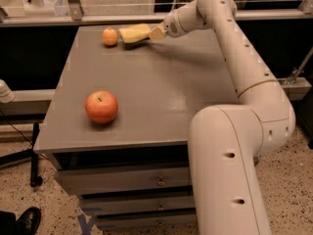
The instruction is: Move sponge near orange
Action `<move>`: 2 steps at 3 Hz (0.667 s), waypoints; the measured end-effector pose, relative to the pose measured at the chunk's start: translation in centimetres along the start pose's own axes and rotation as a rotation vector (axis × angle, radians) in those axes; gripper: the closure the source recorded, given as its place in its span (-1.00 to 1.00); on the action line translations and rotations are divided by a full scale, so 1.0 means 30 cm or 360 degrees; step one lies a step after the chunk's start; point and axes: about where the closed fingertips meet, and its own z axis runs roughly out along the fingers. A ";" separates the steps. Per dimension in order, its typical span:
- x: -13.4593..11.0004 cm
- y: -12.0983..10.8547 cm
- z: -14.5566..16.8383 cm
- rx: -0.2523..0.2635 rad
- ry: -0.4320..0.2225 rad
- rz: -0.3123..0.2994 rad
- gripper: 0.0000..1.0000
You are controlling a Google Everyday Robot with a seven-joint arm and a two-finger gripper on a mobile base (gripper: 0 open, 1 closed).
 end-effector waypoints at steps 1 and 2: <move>0.003 0.011 0.015 -0.0022 0.0016 0.0000 0.20; 0.006 0.017 0.024 -0.0037 0.0027 -0.0001 -0.25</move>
Offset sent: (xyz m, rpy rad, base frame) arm 0.0046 -0.0006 0.0019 -0.0133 0.0191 0.0203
